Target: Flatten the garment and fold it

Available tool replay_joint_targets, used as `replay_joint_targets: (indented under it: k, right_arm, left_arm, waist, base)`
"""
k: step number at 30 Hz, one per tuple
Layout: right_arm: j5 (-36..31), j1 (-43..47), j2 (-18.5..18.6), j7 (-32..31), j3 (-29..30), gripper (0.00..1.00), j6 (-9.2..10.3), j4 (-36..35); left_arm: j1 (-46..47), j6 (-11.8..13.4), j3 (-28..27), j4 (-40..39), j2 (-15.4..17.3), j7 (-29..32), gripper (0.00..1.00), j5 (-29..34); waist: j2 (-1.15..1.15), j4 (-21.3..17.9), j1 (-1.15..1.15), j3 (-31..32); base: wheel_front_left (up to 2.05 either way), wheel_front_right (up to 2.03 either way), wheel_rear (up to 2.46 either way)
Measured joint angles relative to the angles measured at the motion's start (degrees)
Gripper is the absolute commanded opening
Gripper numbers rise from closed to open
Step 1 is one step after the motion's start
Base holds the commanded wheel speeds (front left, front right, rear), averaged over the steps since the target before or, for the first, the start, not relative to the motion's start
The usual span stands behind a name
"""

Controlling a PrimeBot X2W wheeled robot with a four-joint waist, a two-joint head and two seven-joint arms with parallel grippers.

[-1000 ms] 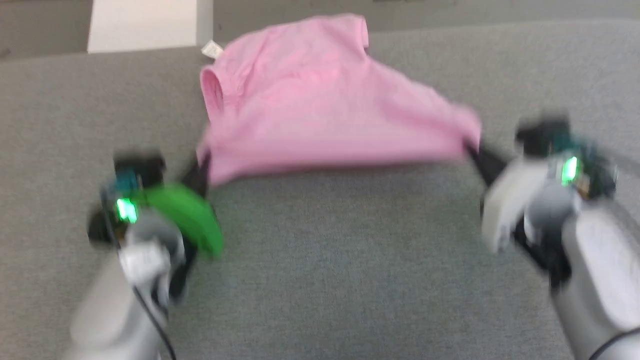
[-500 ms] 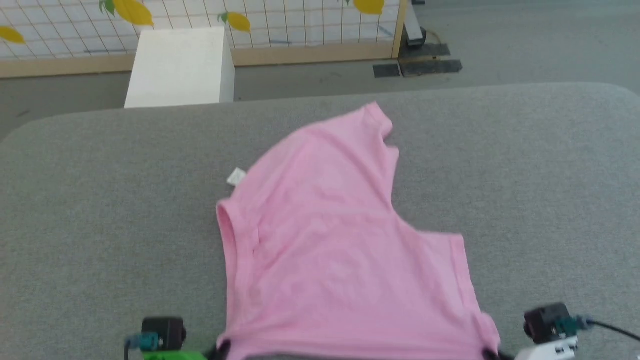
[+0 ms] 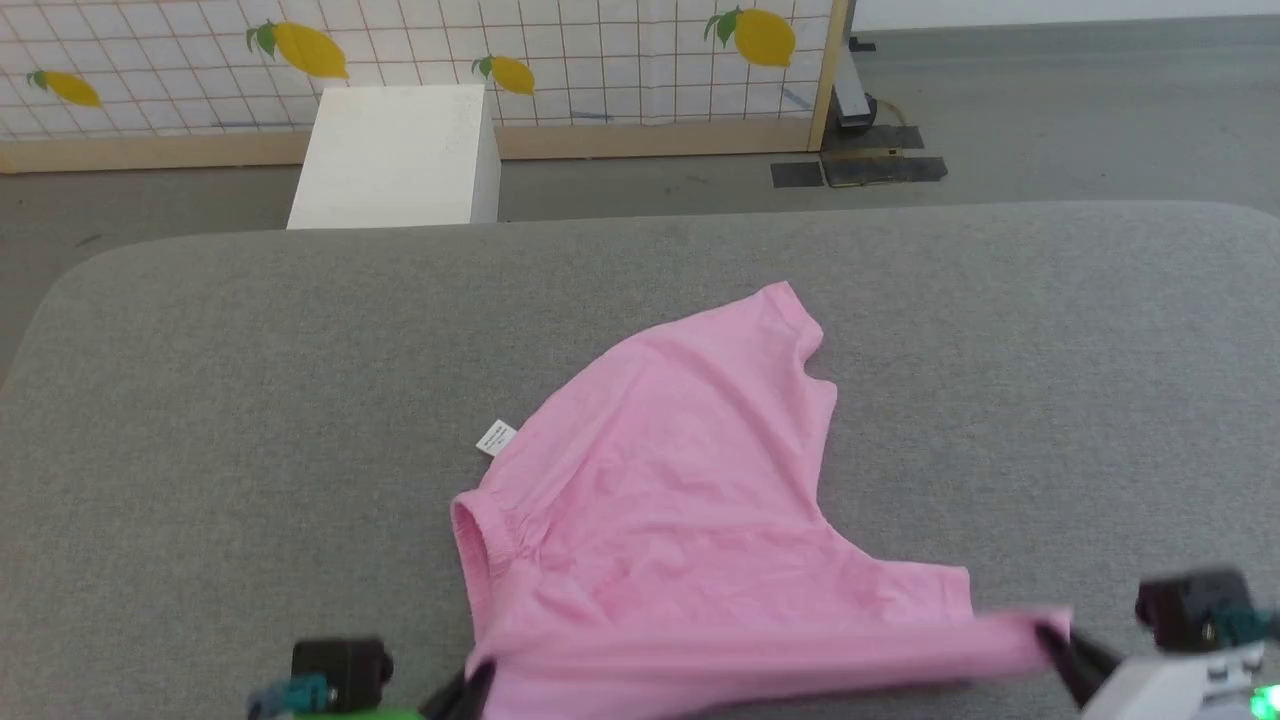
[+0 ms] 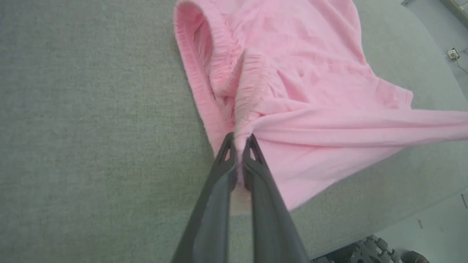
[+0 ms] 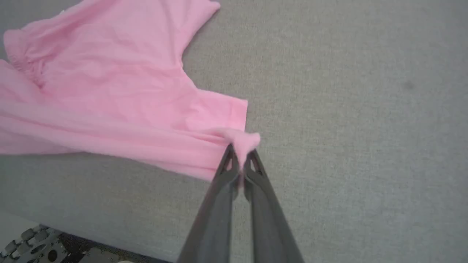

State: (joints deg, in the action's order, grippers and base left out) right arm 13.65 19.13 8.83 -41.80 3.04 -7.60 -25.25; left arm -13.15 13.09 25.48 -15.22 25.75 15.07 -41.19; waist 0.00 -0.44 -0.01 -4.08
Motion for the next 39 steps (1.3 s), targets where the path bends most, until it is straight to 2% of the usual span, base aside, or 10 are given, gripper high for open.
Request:
replay_joint_targets:
  k: [3,4,12,18,24,31,32,33,34,39]
  right_arm:
    - [-1.3,-8.1,2.0,3.2,-1.5,0.0,0.0,1.3]
    - [-2.2,-16.7,4.0,5.0,-3.7,0.0,0.01,5.6]
    - [-2.1,-39.8,7.6,9.1,-8.7,0.0,0.01,22.7]
    - [-0.3,-54.9,9.9,11.1,-15.1,0.0,0.01,35.9]
    - [0.6,-64.5,11.3,11.9,-20.7,0.0,0.01,46.5]
    - [4.3,-70.0,12.4,11.9,-26.5,0.0,0.01,56.1]
    - [4.9,-70.2,12.4,11.6,-26.9,0.0,0.01,57.1]
    - [5.5,-70.4,12.4,11.6,-27.3,0.49,0.01,58.0]
    - [6.2,-70.5,12.3,11.7,-27.4,1.0,0.01,58.8]
    - [9.0,-70.0,12.1,15.9,-27.0,1.0,0.01,60.5]
  left_arm:
    - [5.4,-0.5,0.4,1.6,-2.1,-1.9,0.0,1.6]
    - [10.7,-0.4,0.1,4.4,-4.4,-3.8,0.0,3.4]
    - [22.6,0.8,-0.8,12.9,-9.8,-8.2,0.0,6.0]
    - [29.4,1.9,-1.6,19.0,-13.5,-10.9,0.0,6.9]
    - [32.4,2.1,-1.9,23.0,-15.6,-13.0,0.0,6.9]
    - [33.9,0.8,-1.3,25.8,-17.1,-14.2,0.0,6.5]
    - [33.9,0.5,-1.2,25.9,-17.1,-14.2,0.34,6.3]
    - [34.1,0.3,-1.1,26.0,-17.2,-14.3,0.92,6.3]
    - [34.2,0.0,-1.1,26.2,-17.3,-14.6,1.0,6.3]
    - [33.5,-0.5,-0.8,26.8,-16.8,-16.2,1.0,6.3]
  waist:
    - [0.0,0.5,0.0,-0.8]
    - [0.0,1.1,0.0,-1.8]
    - [0.0,3.4,0.0,-6.7]
    - [0.0,5.8,0.01,-12.1]
    - [0.0,8.4,0.01,-17.2]
    - [0.0,11.8,0.01,-21.1]
    - [0.0,12.2,0.01,-21.3]
    - [0.0,12.6,0.01,-21.6]
    - [0.0,13.0,0.01,-21.7]
    - [0.0,13.5,0.01,-20.3]
  base:
    - [0.0,0.0,0.0]
    - [0.0,0.0,0.0]
    - [0.0,0.0,0.0]
    - [0.0,0.0,0.0]
    - [0.0,0.0,0.0]
    - [0.0,0.0,0.0]
    - [0.0,0.0,0.0]
    - [0.0,0.0,0.0]
    - [0.0,0.0,0.0]
    - [0.0,0.0,0.0]
